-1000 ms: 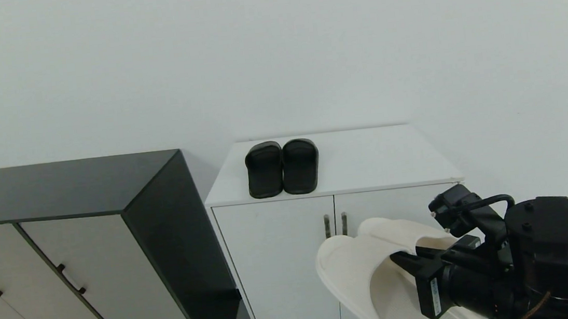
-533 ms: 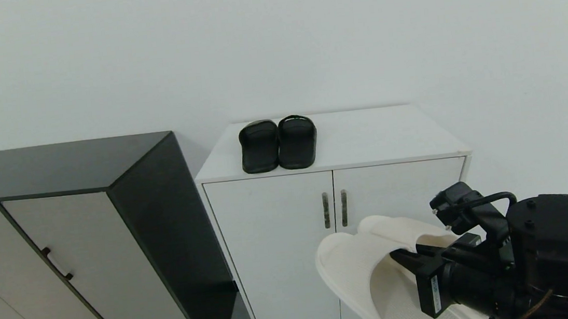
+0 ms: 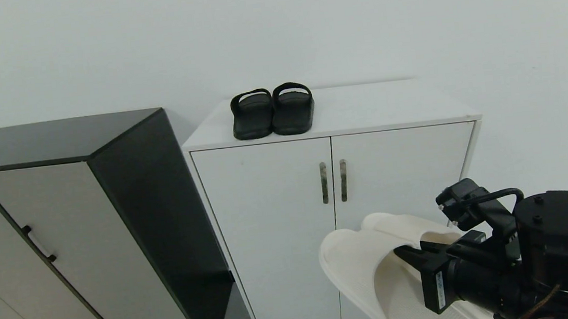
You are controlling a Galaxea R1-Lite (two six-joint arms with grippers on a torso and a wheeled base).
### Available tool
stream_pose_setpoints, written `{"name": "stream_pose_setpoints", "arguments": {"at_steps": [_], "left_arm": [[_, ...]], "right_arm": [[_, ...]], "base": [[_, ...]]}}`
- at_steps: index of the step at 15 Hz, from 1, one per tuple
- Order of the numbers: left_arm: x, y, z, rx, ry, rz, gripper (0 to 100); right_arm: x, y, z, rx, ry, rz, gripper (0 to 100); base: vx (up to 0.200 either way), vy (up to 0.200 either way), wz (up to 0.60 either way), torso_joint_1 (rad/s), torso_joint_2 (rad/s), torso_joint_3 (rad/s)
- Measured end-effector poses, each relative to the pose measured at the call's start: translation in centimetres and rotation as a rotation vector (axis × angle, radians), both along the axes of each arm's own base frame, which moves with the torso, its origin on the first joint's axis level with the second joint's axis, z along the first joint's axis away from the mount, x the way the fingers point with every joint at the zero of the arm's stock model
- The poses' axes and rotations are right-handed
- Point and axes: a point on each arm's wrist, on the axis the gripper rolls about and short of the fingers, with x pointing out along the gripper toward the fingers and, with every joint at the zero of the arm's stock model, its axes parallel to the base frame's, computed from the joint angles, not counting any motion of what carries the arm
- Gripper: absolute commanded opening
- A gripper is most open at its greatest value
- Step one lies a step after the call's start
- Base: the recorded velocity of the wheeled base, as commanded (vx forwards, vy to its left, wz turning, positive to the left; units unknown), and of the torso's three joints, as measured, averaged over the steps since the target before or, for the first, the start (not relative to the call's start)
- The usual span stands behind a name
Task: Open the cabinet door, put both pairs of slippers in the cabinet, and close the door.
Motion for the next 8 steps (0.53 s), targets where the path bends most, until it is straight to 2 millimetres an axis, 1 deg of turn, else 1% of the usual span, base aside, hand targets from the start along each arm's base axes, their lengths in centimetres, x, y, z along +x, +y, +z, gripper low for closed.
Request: {"name": "stream_pose_setpoints", "arguments": {"at_steps": [1,3,4,6,8], "left_arm": [[-0.4,0.0,2.1,-0.021,-0.042,-0.026,100],[-0.1,-0.2,5.2,-0.041,-0.039,-0.131,100],[0.7,-0.3,6.5,-0.045,-0.006,-0.207,100],[2.7,-0.6,8.2,-0.052,0.063,-0.331,100],[5.6,-1.0,9.6,-0.061,0.116,-0.43,100]], "right_arm": [[0.0,0.0,0.0,0.0,0.0,-0.001,0],[0.0,0.0,0.0,-0.002,0.001,0.0,0],[-0.1,-0.1,-0.2,-0.008,0.005,0.0,0],[-0.1,-0.2,-0.3,-0.011,0.008,-0.001,0],[-0.2,-0.3,-0.5,-0.017,0.011,-0.002,0]], "base": [[0.0,0.0,0.0,-0.163,0.48,0.32],[0.0,0.0,0.0,-0.146,0.47,0.327],[0.0,0.0,0.0,-0.124,0.47,0.339],[0.0,0.0,0.0,-0.11,0.46,0.342],[0.0,0.0,0.0,-0.09,0.45,0.356]]}}
